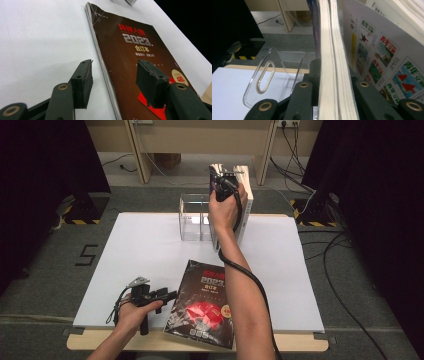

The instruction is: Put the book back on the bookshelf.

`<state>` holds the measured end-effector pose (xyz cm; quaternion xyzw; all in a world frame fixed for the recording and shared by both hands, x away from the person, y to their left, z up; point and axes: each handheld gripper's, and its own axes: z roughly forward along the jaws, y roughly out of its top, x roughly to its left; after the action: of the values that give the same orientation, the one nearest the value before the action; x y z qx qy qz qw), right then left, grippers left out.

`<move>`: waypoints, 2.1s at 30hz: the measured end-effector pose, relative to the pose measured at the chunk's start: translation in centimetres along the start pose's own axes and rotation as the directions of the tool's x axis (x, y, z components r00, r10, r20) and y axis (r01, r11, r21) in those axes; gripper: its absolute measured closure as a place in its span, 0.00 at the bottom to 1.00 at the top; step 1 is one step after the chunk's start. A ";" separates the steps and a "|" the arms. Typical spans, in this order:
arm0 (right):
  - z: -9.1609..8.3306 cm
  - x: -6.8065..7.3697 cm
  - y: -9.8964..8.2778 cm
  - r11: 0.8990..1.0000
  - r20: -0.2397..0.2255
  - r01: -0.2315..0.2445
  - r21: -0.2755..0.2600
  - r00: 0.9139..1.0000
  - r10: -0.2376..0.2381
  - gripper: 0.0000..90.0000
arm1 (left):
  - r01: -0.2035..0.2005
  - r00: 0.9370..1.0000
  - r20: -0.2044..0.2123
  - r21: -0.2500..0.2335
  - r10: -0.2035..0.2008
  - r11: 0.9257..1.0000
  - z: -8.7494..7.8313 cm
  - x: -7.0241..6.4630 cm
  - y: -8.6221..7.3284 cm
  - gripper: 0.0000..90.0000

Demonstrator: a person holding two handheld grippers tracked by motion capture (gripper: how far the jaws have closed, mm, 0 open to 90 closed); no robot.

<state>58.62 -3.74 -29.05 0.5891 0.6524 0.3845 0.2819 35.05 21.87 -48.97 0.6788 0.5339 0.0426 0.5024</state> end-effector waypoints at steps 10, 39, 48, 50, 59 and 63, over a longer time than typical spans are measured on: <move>-0.3 0.1 -0.2 0.998 0.044 0.065 -0.006 0.997 -0.065 0.76 | -0.004 1.000 0.004 0.006 0.004 1.000 0.1 -0.1 -0.2 0.51; -4.0 -1.4 -2.1 1.000 -0.045 0.023 -0.019 0.999 -0.024 0.68 | -0.021 1.000 -0.001 0.020 0.021 1.000 0.3 -0.5 -0.4 0.51; -5.0 -1.5 -2.9 0.999 -0.069 0.028 -0.030 0.997 -0.030 0.67 | -0.023 1.000 -0.002 0.025 0.023 0.999 0.4 -0.6 -0.5 0.51; -5.1 -1.5 -3.2 1.000 -0.077 0.022 -0.020 0.997 -0.024 0.66 | -0.023 1.000 -0.001 0.023 0.023 0.999 0.5 -0.6 -0.5 0.51; -5.6 -1.6 -4.2 1.000 -0.096 0.028 -0.010 0.995 -0.029 0.65 | -0.021 1.000 -0.005 0.027 0.021 0.999 0.5 -0.6 -0.6 0.51; -5.9 -1.6 -4.7 0.999 -0.099 0.037 -0.003 0.994 -0.037 0.65 | -0.025 1.000 -0.003 0.029 0.025 0.999 0.6 -0.5 -0.7 0.51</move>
<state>51.42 -6.40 -29.86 0.5570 0.6762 0.4083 0.2565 34.71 21.07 -49.48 0.6925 0.5270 0.0422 0.4908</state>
